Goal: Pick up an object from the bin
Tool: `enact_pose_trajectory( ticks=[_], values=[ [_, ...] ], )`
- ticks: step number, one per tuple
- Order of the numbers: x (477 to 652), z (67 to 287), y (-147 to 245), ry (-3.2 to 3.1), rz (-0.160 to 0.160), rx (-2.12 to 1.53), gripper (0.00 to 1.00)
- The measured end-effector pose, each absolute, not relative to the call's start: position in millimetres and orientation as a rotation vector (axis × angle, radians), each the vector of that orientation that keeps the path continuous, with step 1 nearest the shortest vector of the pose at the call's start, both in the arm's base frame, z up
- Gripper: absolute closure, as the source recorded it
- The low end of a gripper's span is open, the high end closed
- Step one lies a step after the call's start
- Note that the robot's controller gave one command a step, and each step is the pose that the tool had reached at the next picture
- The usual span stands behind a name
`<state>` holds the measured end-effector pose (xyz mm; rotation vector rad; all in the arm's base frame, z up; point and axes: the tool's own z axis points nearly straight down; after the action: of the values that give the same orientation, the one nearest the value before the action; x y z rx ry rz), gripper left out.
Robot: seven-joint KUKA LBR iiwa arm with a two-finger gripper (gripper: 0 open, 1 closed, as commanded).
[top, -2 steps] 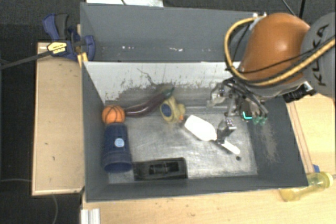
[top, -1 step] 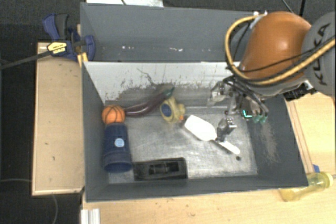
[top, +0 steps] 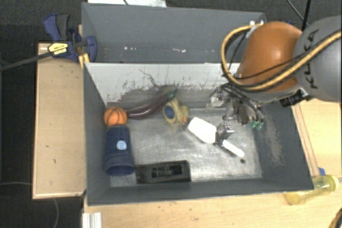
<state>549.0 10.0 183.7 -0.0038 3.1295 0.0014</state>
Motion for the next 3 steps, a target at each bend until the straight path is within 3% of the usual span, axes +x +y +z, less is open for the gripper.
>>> enact_pose_trajectory(
  ticks=[1, 2, 3],
  values=[
    [553.1, 114.7, 7.9, 3.125, 0.002, 0.243, 0.00],
    [581.0, 75.7, -33.6, 3.140, 0.008, -0.064, 1.00],
    [581.1, 75.7, -33.6, 3.140, 0.008, -0.063, 1.00]
  ],
)
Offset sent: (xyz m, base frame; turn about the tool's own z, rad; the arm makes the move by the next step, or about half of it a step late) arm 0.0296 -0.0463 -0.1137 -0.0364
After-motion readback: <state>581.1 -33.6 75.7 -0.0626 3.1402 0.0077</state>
